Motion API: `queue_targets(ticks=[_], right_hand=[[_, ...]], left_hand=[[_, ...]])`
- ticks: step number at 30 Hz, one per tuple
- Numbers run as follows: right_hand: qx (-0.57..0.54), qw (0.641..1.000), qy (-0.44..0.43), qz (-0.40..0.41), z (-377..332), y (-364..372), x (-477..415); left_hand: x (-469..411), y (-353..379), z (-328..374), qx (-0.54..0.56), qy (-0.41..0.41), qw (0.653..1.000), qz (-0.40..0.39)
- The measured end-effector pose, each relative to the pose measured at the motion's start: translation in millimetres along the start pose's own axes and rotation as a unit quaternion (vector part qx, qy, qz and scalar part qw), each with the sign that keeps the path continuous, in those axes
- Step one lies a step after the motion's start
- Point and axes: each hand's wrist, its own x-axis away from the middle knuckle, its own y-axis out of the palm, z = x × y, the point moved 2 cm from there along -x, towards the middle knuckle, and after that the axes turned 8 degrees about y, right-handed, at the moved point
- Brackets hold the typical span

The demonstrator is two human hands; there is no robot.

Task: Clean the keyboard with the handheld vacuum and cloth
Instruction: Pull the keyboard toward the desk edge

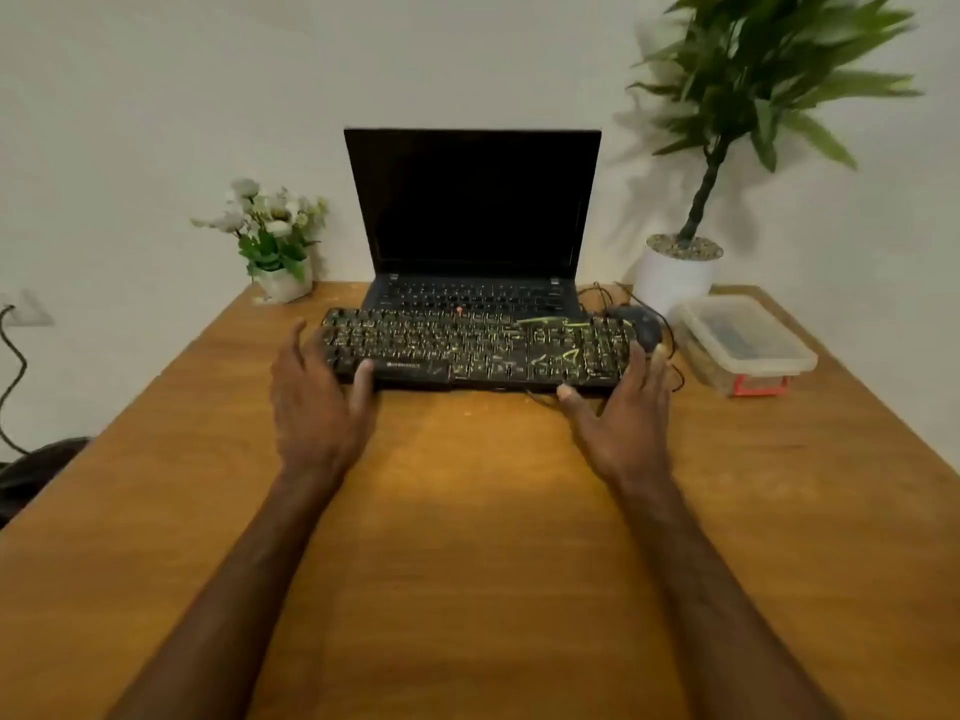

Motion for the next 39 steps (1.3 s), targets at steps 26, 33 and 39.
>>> queue_targets(ticks=[26, 33, 39], right_hand=[[-0.159, 0.985, 0.018, 0.068, 21.7, -44.8, 90.8], [-0.134, 0.990, 0.021, 0.035, 28.8, -66.4, 134.7], [-0.062, 0.998, 0.007, 0.005, 30.5, -72.6, 148.6]], left_hand=[[82.9, -64.8, -40.9, 0.180, -0.133, 0.964, -0.141], [126.0, -106.4, -26.0, 0.158, -0.123, 0.967, -0.157], [134.3, -117.6, -16.7, 0.118, -0.098, 0.973, -0.172]])
